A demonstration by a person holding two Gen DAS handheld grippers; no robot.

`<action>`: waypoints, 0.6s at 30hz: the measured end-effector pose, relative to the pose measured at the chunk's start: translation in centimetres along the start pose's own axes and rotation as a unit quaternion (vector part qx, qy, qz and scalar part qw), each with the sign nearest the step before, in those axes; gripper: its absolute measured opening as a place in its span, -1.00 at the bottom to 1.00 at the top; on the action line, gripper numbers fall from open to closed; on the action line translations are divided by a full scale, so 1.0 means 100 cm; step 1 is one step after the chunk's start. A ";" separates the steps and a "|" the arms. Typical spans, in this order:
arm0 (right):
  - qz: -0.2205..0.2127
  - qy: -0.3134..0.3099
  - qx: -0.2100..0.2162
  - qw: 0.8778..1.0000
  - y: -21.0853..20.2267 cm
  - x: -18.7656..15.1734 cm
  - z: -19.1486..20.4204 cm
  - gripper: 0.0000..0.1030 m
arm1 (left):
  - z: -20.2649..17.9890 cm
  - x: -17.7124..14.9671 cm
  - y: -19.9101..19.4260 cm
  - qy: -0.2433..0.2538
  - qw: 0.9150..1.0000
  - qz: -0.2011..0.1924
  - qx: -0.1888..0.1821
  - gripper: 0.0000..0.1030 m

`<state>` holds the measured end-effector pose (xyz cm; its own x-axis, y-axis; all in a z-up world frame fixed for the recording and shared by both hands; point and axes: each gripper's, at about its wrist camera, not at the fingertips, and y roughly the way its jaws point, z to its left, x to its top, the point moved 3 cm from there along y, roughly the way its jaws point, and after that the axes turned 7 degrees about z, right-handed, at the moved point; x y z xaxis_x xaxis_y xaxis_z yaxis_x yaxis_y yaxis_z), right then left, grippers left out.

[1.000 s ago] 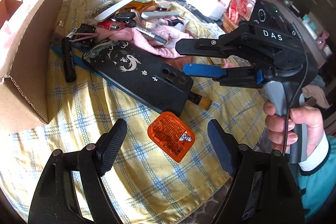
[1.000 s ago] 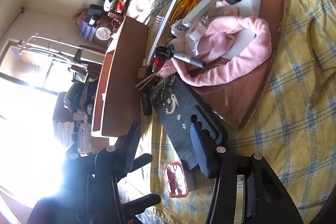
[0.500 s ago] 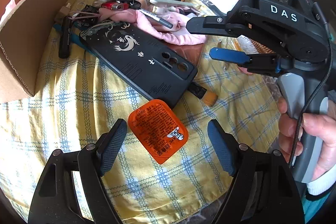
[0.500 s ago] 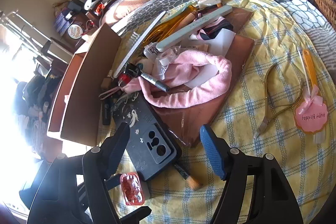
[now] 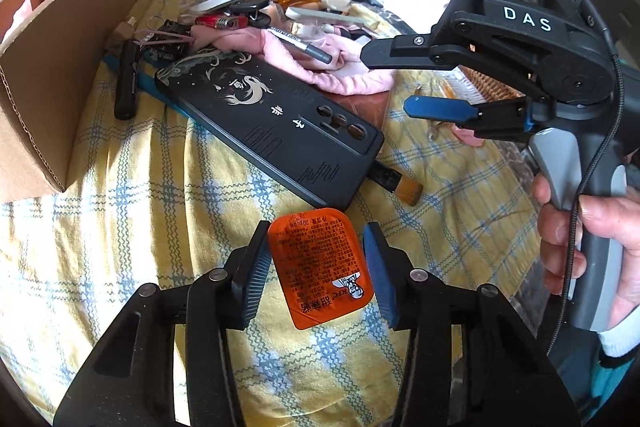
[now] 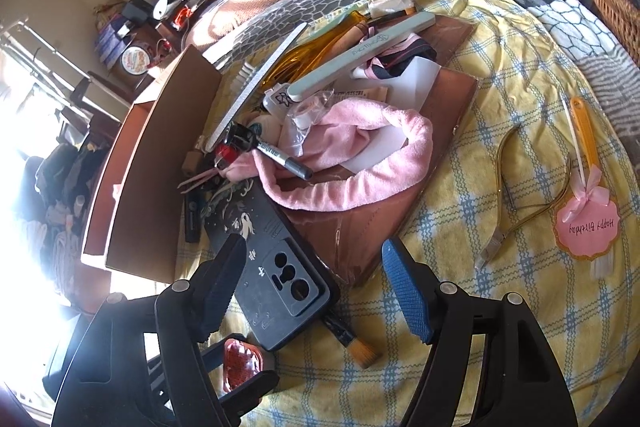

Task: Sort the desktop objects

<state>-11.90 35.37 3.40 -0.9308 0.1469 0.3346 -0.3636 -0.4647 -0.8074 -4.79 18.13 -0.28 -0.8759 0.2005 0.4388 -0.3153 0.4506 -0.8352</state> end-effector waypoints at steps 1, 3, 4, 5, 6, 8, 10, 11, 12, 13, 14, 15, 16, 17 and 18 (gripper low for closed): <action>-0.002 0.000 -0.002 1.000 -0.001 0.000 0.000 0.41 | -0.001 0.000 0.000 0.000 1.000 -0.002 0.004 -0.15; -0.005 0.000 -0.004 1.000 -0.002 0.001 0.000 0.41 | -0.002 -0.002 0.000 -0.002 1.000 -0.006 0.010 -0.13; -0.006 0.001 -0.004 1.000 -0.002 0.001 -0.001 0.41 | -0.004 -0.002 0.001 0.002 1.000 -0.007 0.015 -0.13; -0.006 0.001 -0.005 1.000 -0.001 0.002 -0.001 0.41 | -0.005 -0.002 0.000 0.007 1.000 -0.007 0.016 -0.14; -0.006 0.002 -0.007 1.000 -0.001 0.002 -0.001 0.41 | -0.005 -0.003 0.000 0.009 1.000 -0.009 0.012 -0.17; -0.007 0.002 -0.007 1.000 -0.002 0.002 -0.001 0.41 | 0.000 -0.003 -0.002 0.002 1.000 -0.009 0.000 -0.21; -0.009 0.002 -0.007 1.000 -0.002 0.003 -0.002 0.41 | 0.004 -0.002 -0.005 -0.005 1.000 -0.007 -0.005 -0.23; -0.010 0.003 -0.008 1.000 -0.002 0.004 -0.002 0.41 | 0.006 -0.002 -0.008 -0.008 1.000 -0.007 -0.007 -0.23; -0.010 0.004 -0.007 1.000 -0.002 0.005 -0.002 0.41 | 0.009 -0.001 -0.010 -0.010 1.000 -0.009 -0.009 -0.23; -0.010 0.005 -0.006 1.000 -0.002 0.006 -0.002 0.41 | 0.011 0.000 -0.014 -0.014 1.000 -0.010 -0.012 -0.23; -0.011 0.006 -0.006 1.000 -0.002 0.006 -0.003 0.41 | 0.014 0.002 -0.017 -0.018 1.000 -0.012 -0.015 -0.23; -0.011 0.008 -0.002 1.000 -0.001 0.007 -0.003 0.41 | 0.017 0.004 -0.020 -0.021 1.000 -0.014 -0.017 -0.23; -0.010 0.010 0.004 1.000 -0.001 0.007 -0.003 0.41 | 0.019 0.005 -0.024 -0.023 0.999 -0.015 -0.020 -0.23; -0.010 0.011 0.007 1.000 0.000 0.008 -0.002 0.41 | 0.022 0.007 -0.027 -0.025 0.999 -0.017 -0.020 -0.23; -0.009 0.012 0.007 1.000 0.001 0.009 -0.001 0.41 | 0.024 0.008 -0.029 -0.026 0.999 -0.018 -0.019 -0.23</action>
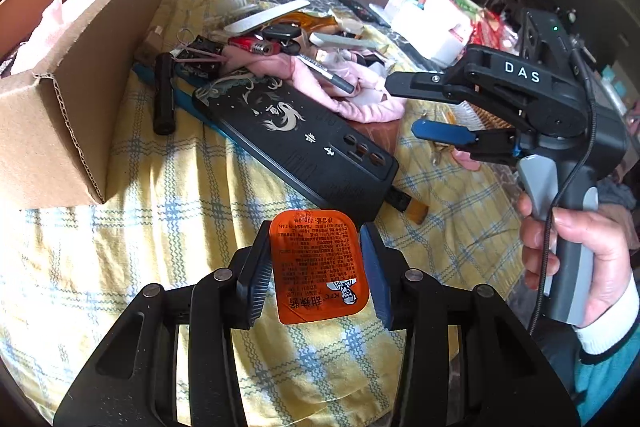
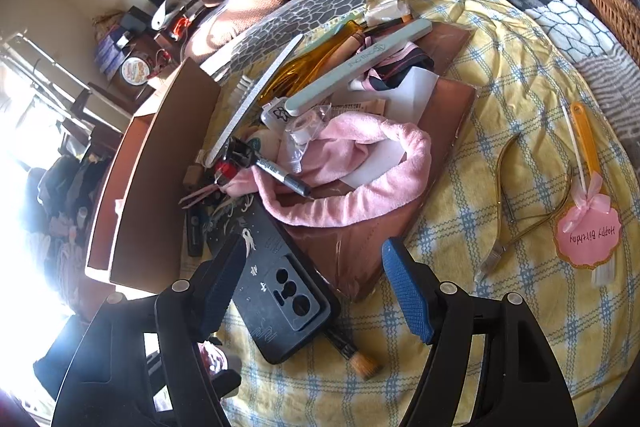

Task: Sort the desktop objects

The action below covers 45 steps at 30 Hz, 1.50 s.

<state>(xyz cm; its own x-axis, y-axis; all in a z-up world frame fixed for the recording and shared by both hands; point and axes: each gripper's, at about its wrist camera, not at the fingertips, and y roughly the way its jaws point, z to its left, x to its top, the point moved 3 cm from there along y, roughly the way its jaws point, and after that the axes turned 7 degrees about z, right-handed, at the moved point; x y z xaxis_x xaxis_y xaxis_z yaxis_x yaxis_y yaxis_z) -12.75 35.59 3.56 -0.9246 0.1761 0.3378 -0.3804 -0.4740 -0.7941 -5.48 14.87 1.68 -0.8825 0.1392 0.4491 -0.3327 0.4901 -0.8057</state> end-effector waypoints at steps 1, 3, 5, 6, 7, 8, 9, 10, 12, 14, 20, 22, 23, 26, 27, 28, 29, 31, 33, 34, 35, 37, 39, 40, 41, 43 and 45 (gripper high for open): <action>0.000 -0.001 0.001 1.000 0.001 0.001 0.002 0.42 | 0.002 0.001 -0.002 -0.001 1.000 -0.001 0.000 -0.23; 0.000 -0.004 0.011 1.000 0.002 0.005 0.008 0.44 | 0.007 0.001 -0.006 -0.003 1.000 -0.003 -0.001 -0.23; 0.003 -0.019 0.016 1.000 0.006 0.011 0.019 0.41 | 0.010 0.002 -0.008 -0.004 1.000 -0.003 -0.002 -0.23; 0.003 -0.030 0.011 0.999 0.009 0.016 0.026 0.38 | 0.011 0.002 -0.009 -0.005 1.000 -0.003 -0.002 -0.23; 0.002 -0.043 0.007 0.999 0.011 0.020 0.034 0.36 | 0.012 0.002 -0.011 -0.004 1.000 -0.004 -0.002 -0.23; 0.002 -0.056 0.005 0.998 0.014 0.025 0.042 0.33 | 0.012 0.002 -0.012 -0.003 1.000 -0.005 -0.003 -0.23; 0.002 -0.068 0.001 0.998 0.017 0.029 0.050 0.30 | 0.012 0.003 -0.014 -0.001 1.000 -0.007 -0.001 -0.23; 0.003 -0.080 -0.004 0.997 0.021 0.034 0.057 0.29 | 0.013 0.004 -0.016 0.000 1.000 -0.008 -0.001 -0.23; 0.006 -0.101 -0.017 0.995 0.031 0.044 0.070 0.14 | 0.015 0.005 -0.020 0.000 1.000 -0.010 -0.006 -0.23; 0.013 -0.113 -0.026 0.993 0.042 0.055 0.079 0.02 | 0.019 0.006 -0.027 -0.001 1.000 -0.011 -0.010 -0.23; 0.029 -0.144 -0.055 0.988 0.070 0.069 0.094 -0.04 | 0.032 0.008 -0.038 -0.009 1.000 -0.014 -0.012 -0.23; 0.037 -0.154 -0.067 0.985 0.078 0.070 0.098 -0.08 | 0.034 0.008 -0.039 -0.010 1.000 -0.012 -0.012 -0.23; 0.040 -0.160 -0.074 0.984 0.081 0.070 0.100 -0.11 | 0.035 0.008 -0.040 -0.010 1.000 -0.013 -0.012 -0.23; 0.049 -0.174 -0.092 0.979 0.092 0.071 0.104 -0.13 | 0.038 0.008 -0.041 -0.011 1.000 -0.013 -0.014 -0.23; 0.052 -0.177 -0.097 0.978 0.095 0.070 0.105 -0.16 | 0.039 0.008 -0.041 -0.012 1.000 -0.013 -0.014 -0.23; 0.053 -0.180 -0.103 0.977 0.098 0.070 0.105 -0.19 | 0.040 0.008 -0.042 -0.012 1.000 -0.012 -0.014 -0.23; 0.054 -0.180 -0.105 0.977 0.100 0.071 0.104 -0.28 | 0.041 0.008 -0.043 -0.013 1.000 -0.012 -0.014 -0.23; 0.054 -0.175 -0.105 0.977 0.100 0.073 0.103 -0.44 | 0.041 0.008 -0.044 -0.013 1.000 -0.013 -0.014 -0.23; 0.056 -0.168 -0.099 0.979 0.097 0.075 0.101 -0.53 | 0.042 0.009 -0.045 -0.013 1.000 -0.014 -0.015 -0.23; 0.057 -0.166 -0.097 0.980 0.096 0.076 0.100 -0.53 | 0.041 0.010 -0.045 -0.013 1.000 -0.014 -0.015 -0.23; 0.057 -0.164 -0.098 0.980 0.094 0.076 0.099 -0.53 | 0.041 0.010 -0.046 -0.012 1.000 -0.015 -0.015 -0.23; 0.055 -0.160 -0.094 0.981 0.087 0.076 0.099 -0.53 | 0.040 0.011 -0.050 -0.011 1.000 -0.018 -0.017 -0.23; 0.051 -0.153 -0.086 0.983 0.078 0.075 0.099 -0.53 | 0.039 0.013 -0.055 -0.008 1.000 -0.021 -0.018 -0.23; 0.049 -0.152 -0.085 0.984 0.073 0.075 0.101 -0.53 | 0.038 0.013 -0.058 -0.007 1.000 -0.023 -0.019 -0.23; 0.047 -0.151 -0.082 0.984 0.068 0.075 0.103 -0.53 | 0.038 0.015 -0.062 -0.007 0.999 -0.025 -0.020 -0.23; 0.041 -0.149 -0.074 0.985 0.056 0.075 0.108 -0.53 | 0.038 0.018 -0.070 -0.006 0.999 -0.031 -0.020 -0.23; 0.039 -0.146 -0.063 0.987 0.046 0.073 0.116 -0.53 | 0.039 0.023 -0.081 -0.004 0.999 -0.040 -0.015 -0.23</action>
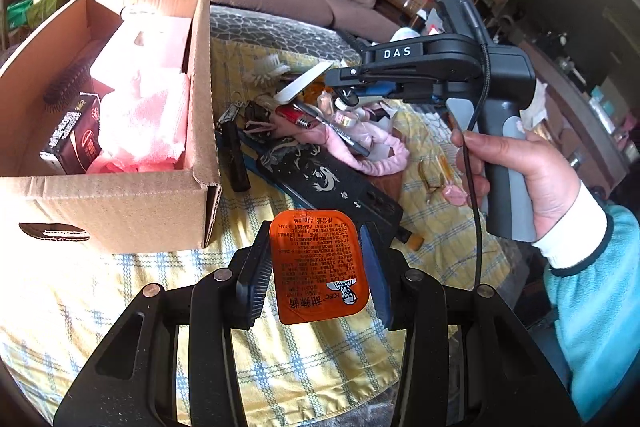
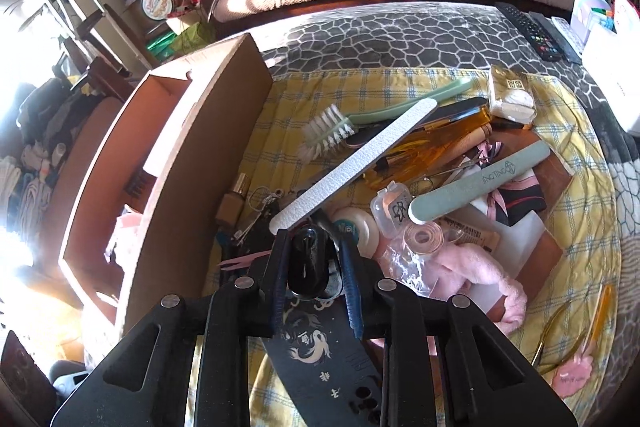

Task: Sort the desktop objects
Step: 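Carry the orange packet and black item over the cardboard box with both grippers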

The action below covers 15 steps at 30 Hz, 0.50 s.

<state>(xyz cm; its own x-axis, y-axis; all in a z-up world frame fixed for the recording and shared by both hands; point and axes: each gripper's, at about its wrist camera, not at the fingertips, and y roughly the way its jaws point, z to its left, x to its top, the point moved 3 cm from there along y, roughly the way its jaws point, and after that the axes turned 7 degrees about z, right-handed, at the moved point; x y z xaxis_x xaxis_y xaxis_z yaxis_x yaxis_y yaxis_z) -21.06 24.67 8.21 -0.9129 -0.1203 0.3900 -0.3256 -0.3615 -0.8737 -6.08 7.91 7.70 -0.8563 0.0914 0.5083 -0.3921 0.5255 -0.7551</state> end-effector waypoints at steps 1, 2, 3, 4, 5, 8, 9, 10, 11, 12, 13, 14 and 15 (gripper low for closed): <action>-0.002 0.000 0.005 1.000 -0.005 0.000 0.005 -0.53 | 0.001 0.003 -0.005 0.001 1.000 -0.005 0.002 -0.22; -0.004 -0.003 0.008 1.000 -0.009 0.000 0.010 -0.53 | 0.001 0.006 -0.011 0.002 1.000 -0.010 0.005 -0.22; -0.006 -0.008 0.009 1.000 -0.014 0.000 0.017 -0.53 | 0.001 0.009 -0.015 0.005 1.000 -0.015 0.007 -0.22; -0.008 -0.013 0.010 1.000 -0.017 0.000 0.024 -0.53 | 0.002 0.012 -0.020 0.006 1.000 -0.018 0.010 -0.22; -0.009 -0.017 0.015 1.000 -0.020 -0.001 0.030 -0.53 | 0.003 0.015 -0.024 0.007 1.000 -0.022 0.013 -0.22; -0.010 -0.026 0.026 0.999 -0.027 -0.003 0.053 -0.53 | 0.011 0.024 -0.035 0.002 0.999 -0.030 0.021 -0.22; -0.010 -0.029 0.029 0.999 -0.028 -0.003 0.060 -0.53 | 0.015 0.027 -0.039 0.000 0.999 -0.033 0.024 -0.22; -0.010 -0.031 0.035 0.999 -0.030 -0.004 0.068 -0.53 | 0.020 0.030 -0.043 -0.002 0.999 -0.035 0.029 -0.22; -0.009 -0.034 0.044 0.998 -0.031 -0.004 0.076 -0.53 | 0.025 0.034 -0.047 -0.006 0.999 -0.039 0.035 -0.22; -0.008 -0.036 0.052 0.998 -0.031 -0.004 0.083 -0.53 | 0.031 0.037 -0.052 -0.009 0.998 -0.042 0.039 -0.22; -0.006 -0.040 0.056 0.998 -0.031 -0.004 0.091 -0.53 | 0.038 0.040 -0.057 -0.013 0.998 -0.046 0.045 -0.22; -0.005 -0.046 0.060 0.997 -0.031 -0.004 0.100 -0.53 | 0.046 0.044 -0.063 -0.016 0.997 -0.050 0.052 -0.22; -0.005 -0.052 0.063 0.997 -0.031 -0.005 0.108 -0.53 | 0.055 0.047 -0.069 -0.020 0.997 -0.053 0.060 -0.22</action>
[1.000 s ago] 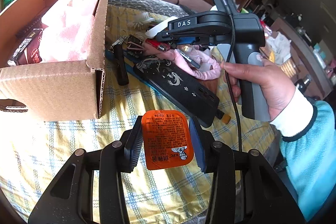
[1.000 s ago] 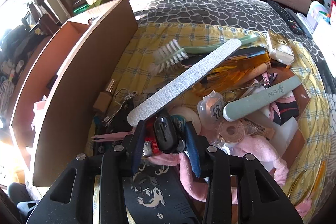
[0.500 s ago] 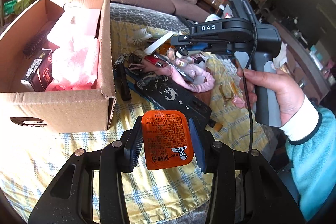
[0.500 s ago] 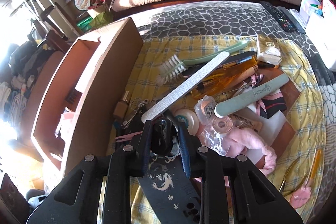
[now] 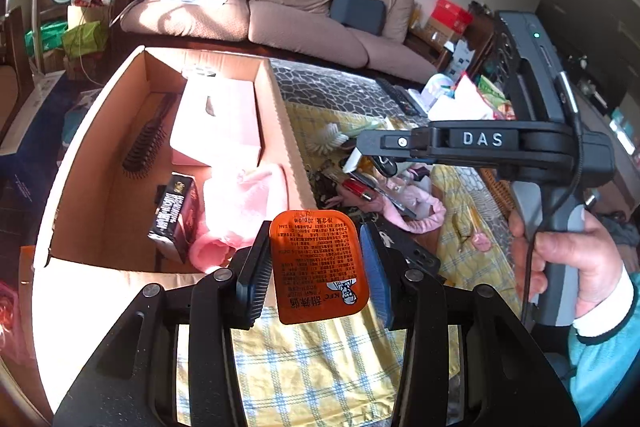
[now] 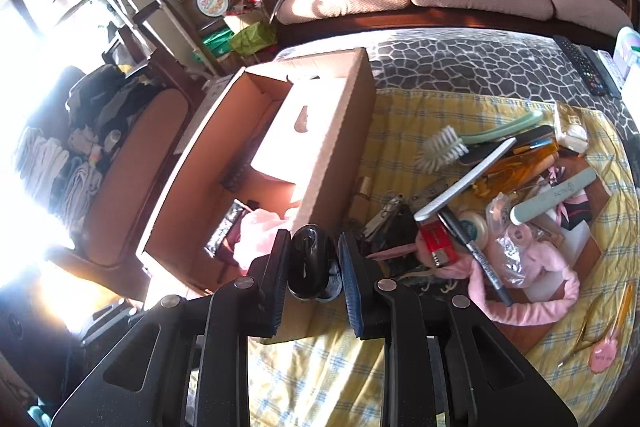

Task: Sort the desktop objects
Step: 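Carry the orange packet and black item over the cardboard box with both grippers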

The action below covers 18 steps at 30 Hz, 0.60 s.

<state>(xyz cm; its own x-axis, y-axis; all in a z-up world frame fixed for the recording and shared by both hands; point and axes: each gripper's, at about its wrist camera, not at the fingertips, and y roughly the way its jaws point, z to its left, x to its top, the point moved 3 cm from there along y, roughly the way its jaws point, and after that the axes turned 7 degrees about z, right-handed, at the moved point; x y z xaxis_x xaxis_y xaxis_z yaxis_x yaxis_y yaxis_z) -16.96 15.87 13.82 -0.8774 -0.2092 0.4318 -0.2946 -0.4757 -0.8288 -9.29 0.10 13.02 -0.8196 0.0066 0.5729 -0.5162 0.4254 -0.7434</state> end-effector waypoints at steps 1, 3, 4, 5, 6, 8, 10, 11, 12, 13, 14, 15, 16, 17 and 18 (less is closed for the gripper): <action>0.002 -0.005 0.003 1.000 0.002 0.000 0.008 -0.53 | 0.009 0.004 -0.004 -0.004 1.000 -0.004 0.008 -0.22; 0.006 -0.013 0.011 1.000 0.007 0.001 0.022 -0.53 | 0.029 0.011 -0.009 -0.015 1.000 -0.005 0.022 -0.22; 0.009 -0.015 0.016 1.000 0.010 0.000 0.028 -0.53 | 0.039 0.013 -0.009 -0.022 0.999 -0.004 0.028 -0.23; 0.012 -0.017 0.019 1.000 0.014 0.000 0.034 -0.53 | 0.049 0.016 -0.010 -0.028 0.999 -0.004 0.034 -0.22; 0.015 -0.018 0.023 0.999 0.018 0.000 0.039 -0.53 | 0.059 0.018 -0.010 -0.036 0.999 -0.003 0.037 -0.23; 0.022 -0.021 0.032 0.999 0.027 -0.002 0.049 -0.53 | 0.078 0.020 -0.010 -0.047 0.998 0.000 0.045 -0.23; 0.030 -0.025 0.040 0.998 0.035 -0.004 0.059 -0.53 | 0.094 0.022 -0.007 -0.055 0.997 0.006 0.053 -0.23; 0.035 -0.028 0.042 0.998 0.040 -0.005 0.063 -0.53 | 0.100 0.021 -0.004 -0.058 0.997 0.010 0.055 -0.23; 0.041 -0.030 0.042 0.998 0.045 -0.006 0.067 -0.53 | 0.106 0.021 -0.001 -0.061 0.996 0.014 0.057 -0.23; 0.046 -0.031 0.042 0.998 0.050 -0.007 0.070 -0.53 | 0.111 0.021 0.002 -0.063 0.996 0.018 0.059 -0.23; 0.051 -0.031 0.043 0.997 0.056 -0.008 0.073 -0.52 | 0.115 0.021 0.005 -0.066 0.996 0.021 0.060 -0.23; 0.054 -0.031 0.043 0.997 0.060 -0.009 0.075 -0.52 | 0.118 0.019 0.006 -0.068 0.996 0.022 0.058 -0.23; 0.058 -0.031 0.044 0.997 0.065 -0.009 0.077 -0.53 | 0.119 0.019 0.008 -0.070 0.996 0.024 0.056 -0.23; 0.061 -0.030 0.043 0.997 0.069 -0.008 0.079 -0.53 | 0.120 0.019 0.010 -0.071 0.996 0.025 0.054 -0.23; 0.064 -0.030 0.044 0.997 0.073 -0.008 0.080 -0.53 | 0.122 0.018 0.012 -0.070 0.996 0.027 0.053 -0.23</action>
<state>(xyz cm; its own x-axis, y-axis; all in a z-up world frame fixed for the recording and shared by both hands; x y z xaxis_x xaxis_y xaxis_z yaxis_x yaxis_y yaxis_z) -15.35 5.76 10.24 -0.8809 -0.3220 0.3467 -0.1450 -0.5137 -0.8456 -14.40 -10.38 8.93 -0.8696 -0.1017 0.4832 -0.4877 0.3300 -0.8082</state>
